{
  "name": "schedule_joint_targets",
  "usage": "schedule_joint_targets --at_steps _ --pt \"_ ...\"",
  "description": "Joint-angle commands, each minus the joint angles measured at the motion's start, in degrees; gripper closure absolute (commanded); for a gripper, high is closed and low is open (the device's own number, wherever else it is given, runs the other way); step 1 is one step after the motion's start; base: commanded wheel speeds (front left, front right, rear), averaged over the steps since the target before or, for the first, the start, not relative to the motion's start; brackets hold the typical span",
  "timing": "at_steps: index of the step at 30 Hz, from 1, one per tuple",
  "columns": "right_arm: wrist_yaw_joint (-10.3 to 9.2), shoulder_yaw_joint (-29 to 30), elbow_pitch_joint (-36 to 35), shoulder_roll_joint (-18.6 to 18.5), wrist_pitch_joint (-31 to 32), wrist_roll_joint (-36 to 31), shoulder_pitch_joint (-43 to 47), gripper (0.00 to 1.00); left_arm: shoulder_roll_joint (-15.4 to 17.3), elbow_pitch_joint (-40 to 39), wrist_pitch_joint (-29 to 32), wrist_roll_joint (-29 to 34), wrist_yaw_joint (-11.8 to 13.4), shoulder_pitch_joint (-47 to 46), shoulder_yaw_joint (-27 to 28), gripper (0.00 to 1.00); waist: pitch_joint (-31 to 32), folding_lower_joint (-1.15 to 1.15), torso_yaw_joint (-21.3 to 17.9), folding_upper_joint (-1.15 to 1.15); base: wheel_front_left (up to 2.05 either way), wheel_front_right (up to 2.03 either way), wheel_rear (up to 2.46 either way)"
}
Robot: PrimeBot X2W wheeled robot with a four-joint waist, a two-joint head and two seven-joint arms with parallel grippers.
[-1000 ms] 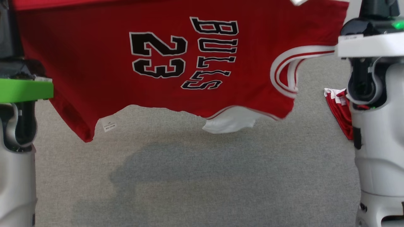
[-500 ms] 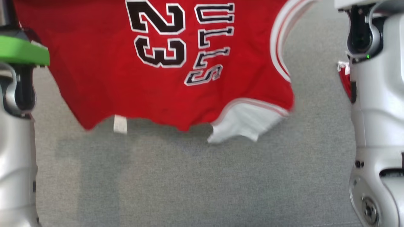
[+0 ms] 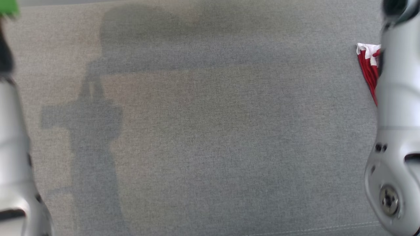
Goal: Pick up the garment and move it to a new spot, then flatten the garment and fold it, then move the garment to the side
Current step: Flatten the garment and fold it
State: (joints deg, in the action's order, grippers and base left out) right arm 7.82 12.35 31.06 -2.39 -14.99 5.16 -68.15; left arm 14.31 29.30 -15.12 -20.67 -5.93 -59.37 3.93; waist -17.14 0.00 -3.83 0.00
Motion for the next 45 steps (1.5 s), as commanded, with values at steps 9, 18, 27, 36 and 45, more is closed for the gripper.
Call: schedule_joint_targets --at_steps 9,18,27,36,45 --pt "-0.58 -7.8 1.1 -1.1 -0.2 7.5 26.9 1.00 -7.3 10.9 0.0 -1.9 -1.1 27.6 6.0 1.00 1.3 0.00 -1.5 0.00 0.00 0.00 0.00" --pt "-0.46 -11.3 -0.1 -1.0 -0.2 13.8 48.5 1.00 -10.8 12.1 0.0 -1.6 -1.4 43.3 7.8 1.00 5.4 0.00 -4.1 0.00 0.00 0.00 0.00" --pt "-0.47 -11.5 -1.2 -2.3 -0.3 16.0 58.5 1.00 -10.9 8.9 0.0 -1.1 -1.4 51.7 6.8 1.00 10.8 0.00 -5.2 0.00 0.00 0.00 0.00" --pt "-0.46 -11.0 -5.3 -2.8 -0.3 18.4 64.8 1.00 -11.0 4.9 0.0 -4.5 -1.4 58.5 1.8 1.00 12.7 0.00 -2.2 0.00 0.00 0.00 0.00" --pt "-0.40 -11.9 -7.3 -2.4 -0.2 18.9 60.2 1.00 -11.2 -0.2 0.0 -4.7 -1.5 53.4 -3.0 1.00 10.6 0.00 0.6 0.00 0.00 0.00 0.00"
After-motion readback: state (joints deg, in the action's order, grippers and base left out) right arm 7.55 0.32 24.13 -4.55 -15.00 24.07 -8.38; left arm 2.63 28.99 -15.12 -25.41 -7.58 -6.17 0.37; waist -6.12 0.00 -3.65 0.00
